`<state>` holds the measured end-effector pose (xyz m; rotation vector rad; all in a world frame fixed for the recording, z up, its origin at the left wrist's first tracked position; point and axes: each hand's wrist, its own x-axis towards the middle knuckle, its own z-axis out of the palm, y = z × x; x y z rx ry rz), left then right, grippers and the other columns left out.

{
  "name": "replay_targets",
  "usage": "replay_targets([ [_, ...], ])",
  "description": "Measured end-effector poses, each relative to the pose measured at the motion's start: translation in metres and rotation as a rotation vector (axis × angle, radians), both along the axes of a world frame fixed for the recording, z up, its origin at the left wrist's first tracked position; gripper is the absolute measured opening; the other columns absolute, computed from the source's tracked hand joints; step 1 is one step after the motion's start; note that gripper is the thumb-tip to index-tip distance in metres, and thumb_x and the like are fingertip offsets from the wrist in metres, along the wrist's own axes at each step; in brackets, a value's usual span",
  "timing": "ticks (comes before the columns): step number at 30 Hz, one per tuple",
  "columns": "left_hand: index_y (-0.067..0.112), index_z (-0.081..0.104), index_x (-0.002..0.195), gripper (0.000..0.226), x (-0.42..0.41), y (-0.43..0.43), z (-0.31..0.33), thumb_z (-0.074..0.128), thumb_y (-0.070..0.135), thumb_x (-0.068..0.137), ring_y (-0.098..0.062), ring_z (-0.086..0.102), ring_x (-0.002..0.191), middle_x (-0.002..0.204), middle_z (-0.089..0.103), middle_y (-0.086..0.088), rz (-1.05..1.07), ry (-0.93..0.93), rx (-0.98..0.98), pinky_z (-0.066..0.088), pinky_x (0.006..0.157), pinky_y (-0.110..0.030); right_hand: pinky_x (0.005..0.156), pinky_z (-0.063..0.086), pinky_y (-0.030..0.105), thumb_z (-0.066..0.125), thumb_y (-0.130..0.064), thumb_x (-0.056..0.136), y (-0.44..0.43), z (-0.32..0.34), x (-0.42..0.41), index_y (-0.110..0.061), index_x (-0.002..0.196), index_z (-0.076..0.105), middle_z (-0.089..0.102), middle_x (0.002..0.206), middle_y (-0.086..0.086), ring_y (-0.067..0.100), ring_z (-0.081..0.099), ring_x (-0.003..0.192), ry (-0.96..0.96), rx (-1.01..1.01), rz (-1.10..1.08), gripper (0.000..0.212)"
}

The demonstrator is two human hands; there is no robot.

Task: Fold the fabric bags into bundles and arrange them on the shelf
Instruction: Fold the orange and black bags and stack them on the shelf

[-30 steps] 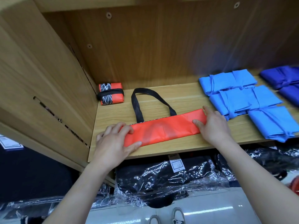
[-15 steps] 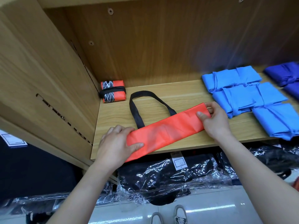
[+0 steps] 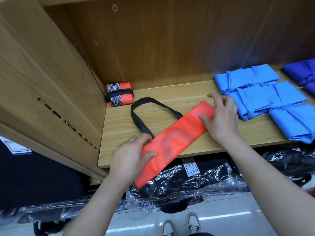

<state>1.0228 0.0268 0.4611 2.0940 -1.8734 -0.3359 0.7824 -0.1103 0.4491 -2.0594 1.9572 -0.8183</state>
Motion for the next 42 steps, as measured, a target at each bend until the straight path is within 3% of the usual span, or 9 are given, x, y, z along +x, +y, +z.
replay_targets([
  [5,0.038,0.065,0.105,0.025,-0.011,0.003,0.002,0.07,0.045,0.082,-0.014,0.062,0.085,0.08,0.058,0.013,-0.007,0.067,0.036,0.043,0.072,-0.03,0.106,0.041,0.038,0.064,-0.019,0.088,0.047,-0.003,0.013,-0.025,0.134,0.056,0.052,0.139,0.003,0.025,0.049,0.128,0.162,0.135,0.67,0.047],
  [9,0.03,0.073,0.105,0.018,-0.01,0.011,0.005,0.062,0.022,0.093,-0.008,0.065,0.076,0.066,0.063,0.021,-0.08,0.362,0.167,0.05,0.07,-0.025,0.116,0.03,0.039,0.043,-0.017,0.083,0.067,-0.017,0.001,-0.024,0.143,0.047,0.034,0.155,-0.005,0.009,0.027,0.145,0.199,0.172,0.755,0.06],
  [13,0.027,0.072,0.111,0.029,-0.003,0.02,0.011,0.054,0.025,0.088,-0.007,0.06,0.081,0.087,0.068,0.014,-0.375,0.181,-0.046,0.049,0.071,-0.026,0.12,0.011,0.028,0.062,-0.026,0.078,0.067,-0.018,-0.013,-0.031,0.148,0.036,0.016,0.158,-0.014,0.001,0.012,0.146,0.284,0.177,0.861,0.075],
  [20,0.045,0.014,0.151,0.089,0.001,0.008,0.011,0.056,0.022,0.076,-0.004,0.007,0.144,0.155,0.009,0.03,-0.495,-0.038,0.279,0.038,0.102,-0.051,0.117,0.024,0.033,0.056,-0.045,0.083,0.069,-0.026,-0.011,-0.036,0.13,0.06,0.04,0.142,-0.022,-0.009,0.029,0.136,-0.087,0.175,0.737,0.048],
  [24,0.035,0.067,0.106,0.019,-0.015,-0.008,-0.012,0.067,0.037,0.086,-0.009,0.053,0.108,0.106,0.057,0.032,-0.279,0.345,-0.074,0.039,0.097,-0.016,0.09,0.034,0.003,0.059,-0.033,0.095,0.074,-0.005,-0.004,-0.056,0.088,0.065,0.051,0.096,-0.055,-0.027,0.048,0.101,-0.265,0.214,0.693,0.024],
  [27,0.024,0.065,0.072,0.038,-0.025,-0.022,-0.015,0.053,0.057,0.088,-0.016,0.057,0.082,0.075,0.063,0.014,-0.087,0.387,0.015,0.048,0.08,-0.032,0.066,0.035,0.009,0.047,-0.042,0.094,0.076,-0.005,0.002,-0.025,0.06,0.055,0.057,0.068,-0.037,-0.014,0.053,0.069,-0.402,0.237,0.557,0.039],
  [31,0.021,0.05,0.066,0.043,-0.037,-0.027,-0.012,0.047,0.054,0.095,-0.028,0.059,0.083,0.074,0.061,0.002,0.025,0.299,0.12,0.05,0.08,-0.044,0.077,0.049,0.031,0.064,-0.039,0.091,0.076,-0.017,0.016,-0.026,0.1,0.067,0.069,0.084,-0.016,0.0,0.061,0.079,-0.487,0.179,0.327,0.016],
  [34,0.021,0.044,0.069,0.043,-0.048,-0.025,-0.002,0.041,0.052,0.098,-0.03,0.058,0.091,0.08,0.057,-0.002,0.043,0.075,0.146,0.044,0.074,-0.036,0.078,0.047,0.027,0.07,-0.032,0.088,0.082,-0.017,0.026,-0.037,0.14,0.039,0.068,0.104,-0.015,0.007,0.062,0.082,-0.434,0.15,0.249,0.061],
  [42,0.023,0.058,0.126,0.049,-0.036,0.006,0.023,0.074,0.025,0.08,-0.023,0.062,0.103,0.125,0.061,0.004,-0.05,-0.238,-0.147,0.056,0.06,-0.038,0.09,0.048,0.045,0.069,-0.031,0.088,0.077,-0.022,0.03,-0.026,0.127,0.063,0.057,0.1,-0.006,0.018,0.056,0.093,-0.271,0.132,0.246,0.04],
])
